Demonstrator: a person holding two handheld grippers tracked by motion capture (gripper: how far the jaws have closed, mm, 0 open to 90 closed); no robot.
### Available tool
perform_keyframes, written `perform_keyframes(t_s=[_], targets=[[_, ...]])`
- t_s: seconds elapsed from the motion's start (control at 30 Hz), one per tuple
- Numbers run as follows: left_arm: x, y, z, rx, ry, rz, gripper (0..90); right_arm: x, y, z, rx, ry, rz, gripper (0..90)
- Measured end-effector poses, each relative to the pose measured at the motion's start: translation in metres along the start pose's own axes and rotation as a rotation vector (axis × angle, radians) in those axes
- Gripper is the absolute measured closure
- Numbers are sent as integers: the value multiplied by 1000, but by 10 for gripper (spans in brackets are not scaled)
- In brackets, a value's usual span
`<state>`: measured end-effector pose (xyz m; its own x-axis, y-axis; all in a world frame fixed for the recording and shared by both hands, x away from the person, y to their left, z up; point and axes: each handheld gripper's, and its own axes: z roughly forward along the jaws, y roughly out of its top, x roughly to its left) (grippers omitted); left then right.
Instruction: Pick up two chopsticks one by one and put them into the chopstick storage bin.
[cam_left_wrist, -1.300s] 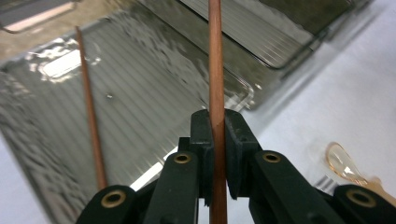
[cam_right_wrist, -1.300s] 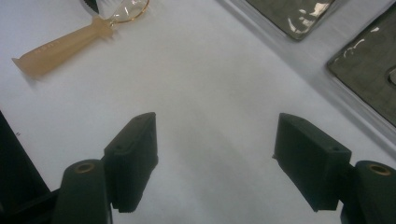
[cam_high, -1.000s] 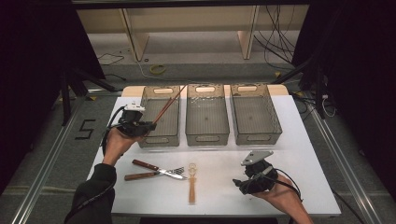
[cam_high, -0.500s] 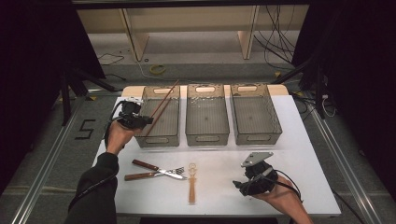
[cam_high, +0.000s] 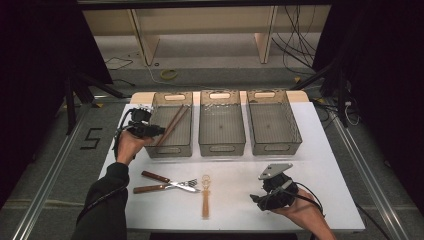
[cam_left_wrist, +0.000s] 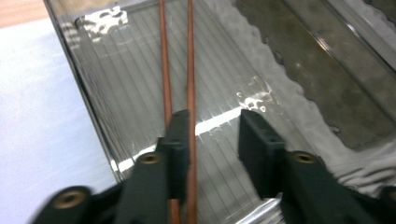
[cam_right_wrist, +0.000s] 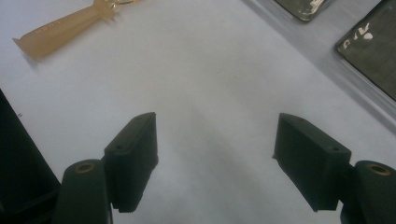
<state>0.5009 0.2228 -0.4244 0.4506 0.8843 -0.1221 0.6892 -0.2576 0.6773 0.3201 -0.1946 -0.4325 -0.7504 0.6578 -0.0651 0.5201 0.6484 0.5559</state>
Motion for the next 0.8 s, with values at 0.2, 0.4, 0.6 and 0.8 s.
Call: perform_keyframes(t_s=[0.2,0.4,0.6,0.8], targets=[[-15,-5,-18,-51,-28,-4,420,-1,-1,-1,-2,-1,4,308],[-39,-23,-32,-98,-93,11,313,-1,-1,-1,-4,-6,14,308],[-55,-31,-36,-73,-130,62,280,1,0,1,-7,-17,40,308],[-73,-43,-39,-54,-143,86,268,0,-1,2,-4,-26,48,308]])
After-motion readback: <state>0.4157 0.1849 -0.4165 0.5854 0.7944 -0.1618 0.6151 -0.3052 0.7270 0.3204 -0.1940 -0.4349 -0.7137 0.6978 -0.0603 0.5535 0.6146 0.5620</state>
